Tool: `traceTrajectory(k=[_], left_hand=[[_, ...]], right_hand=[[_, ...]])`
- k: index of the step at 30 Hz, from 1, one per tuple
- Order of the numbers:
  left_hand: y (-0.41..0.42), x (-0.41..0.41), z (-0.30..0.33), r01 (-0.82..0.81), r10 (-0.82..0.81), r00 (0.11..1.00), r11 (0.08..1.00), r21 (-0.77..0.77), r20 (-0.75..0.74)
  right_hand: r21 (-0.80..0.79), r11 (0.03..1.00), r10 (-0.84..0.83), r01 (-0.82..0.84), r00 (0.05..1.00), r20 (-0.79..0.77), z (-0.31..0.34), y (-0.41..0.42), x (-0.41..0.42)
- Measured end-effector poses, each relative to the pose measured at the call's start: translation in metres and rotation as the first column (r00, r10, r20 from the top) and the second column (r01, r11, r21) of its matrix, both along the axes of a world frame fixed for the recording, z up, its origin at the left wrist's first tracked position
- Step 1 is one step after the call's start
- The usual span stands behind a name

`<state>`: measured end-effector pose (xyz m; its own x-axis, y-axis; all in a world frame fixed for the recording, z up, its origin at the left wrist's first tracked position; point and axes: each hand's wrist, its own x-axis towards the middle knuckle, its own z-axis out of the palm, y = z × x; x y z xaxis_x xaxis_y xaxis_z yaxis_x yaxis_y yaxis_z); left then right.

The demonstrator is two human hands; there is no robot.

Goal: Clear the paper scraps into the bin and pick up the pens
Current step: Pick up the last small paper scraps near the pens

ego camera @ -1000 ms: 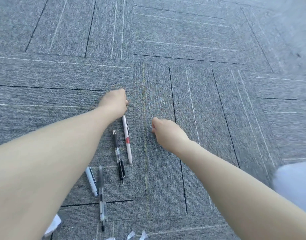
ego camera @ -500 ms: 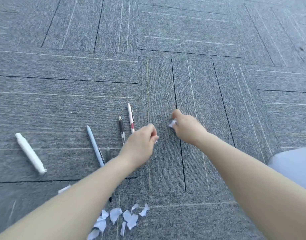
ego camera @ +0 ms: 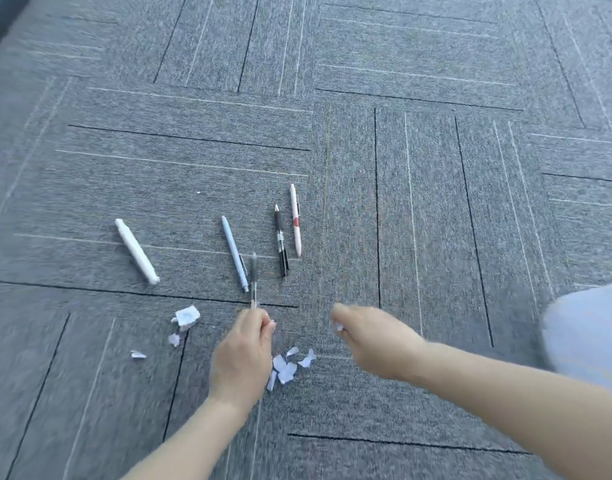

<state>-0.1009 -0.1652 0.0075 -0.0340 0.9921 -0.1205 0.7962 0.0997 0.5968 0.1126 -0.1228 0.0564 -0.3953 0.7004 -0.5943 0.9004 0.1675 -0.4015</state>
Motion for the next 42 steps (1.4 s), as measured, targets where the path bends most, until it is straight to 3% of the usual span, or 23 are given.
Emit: traceTrajectory(k=[2, 4, 8, 17, 23, 27, 29, 31, 33, 35, 37, 40, 42], left_hand=[[-0.027, -0.007, -0.003, -0.112, 0.109, 0.993, 0.991, -0.07, -0.041], [-0.043, -0.013, -0.008, -0.127, 0.119, 0.987, 0.989, -0.078, -0.107], [-0.053, -0.023, -0.021, 0.006, 0.001, 0.961, 1.0, 0.024, -0.275], [-0.049, -0.028, -0.034, 0.199, -0.188, 0.872, 0.98, -0.024, -0.452], [-0.027, -0.034, -0.044, 0.366, -0.28, 0.822, 0.927, 0.083, -0.496], [-0.018, -0.037, -0.046, 0.469, -0.337, 0.792, 0.87, 0.154, -0.508], [-0.01, -0.039, -0.045, 0.499, -0.377, 0.784, 0.855, 0.14, -0.494], [-0.006, -0.04, -0.037, 0.476, -0.394, 0.818, 0.873, 0.109, -0.418], [-0.004, -0.039, -0.025, 0.384, -0.347, 0.893, 0.92, 0.082, -0.289], [-0.001, -0.029, -0.008, 0.245, -0.234, 0.965, 0.966, 0.088, -0.117], [0.012, 0.0, 0.016, 0.129, -0.14, 0.986, 0.985, 0.113, 0.092], [0.041, 0.072, 0.065, 0.124, -0.182, 0.909, 0.977, 0.173, 0.375], [0.059, 0.132, 0.102, 0.201, -0.281, 0.814, 0.957, 0.208, 0.509]], right_hand=[[0.029, 0.999, 0.029, -0.029, 1.0, -0.008, -0.01, -0.019, -0.014], [0.048, 0.996, 0.079, -0.079, 0.997, -0.004, -0.025, -0.031, -0.03], [0.168, 0.971, 0.174, -0.173, 0.985, 0.008, -0.046, -0.05, -0.052], [0.495, 0.811, 0.297, -0.312, 0.948, 0.112, -0.077, -0.047, -0.055], [0.468, 0.741, 0.529, -0.482, 0.848, 0.035, -0.077, -0.026, -0.065], [0.415, 0.769, 0.526, -0.487, 0.85, 0.023, -0.068, -0.014, -0.072], [0.359, 0.848, 0.422, -0.389, 0.906, -0.017, -0.062, -0.011, -0.075], [0.294, 0.953, 0.131, -0.075, 0.975, -0.177, -0.054, -0.011, -0.073], [0.138, 0.946, -0.234, 0.294, 0.911, -0.341, -0.041, -0.011, -0.064], [0.02, 0.832, -0.479, 0.554, 0.737, -0.477, -0.022, -0.014, -0.047], [0.005, 0.703, -0.578, 0.712, 0.575, -0.579, 0.004, -0.011, -0.025], [0.059, 0.481, -0.604, 0.875, 0.38, -0.7, 0.053, 0.002, 0.02], [0.158, 0.272, -0.565, 0.949, 0.29, -0.773, 0.095, 0.009, 0.062]])
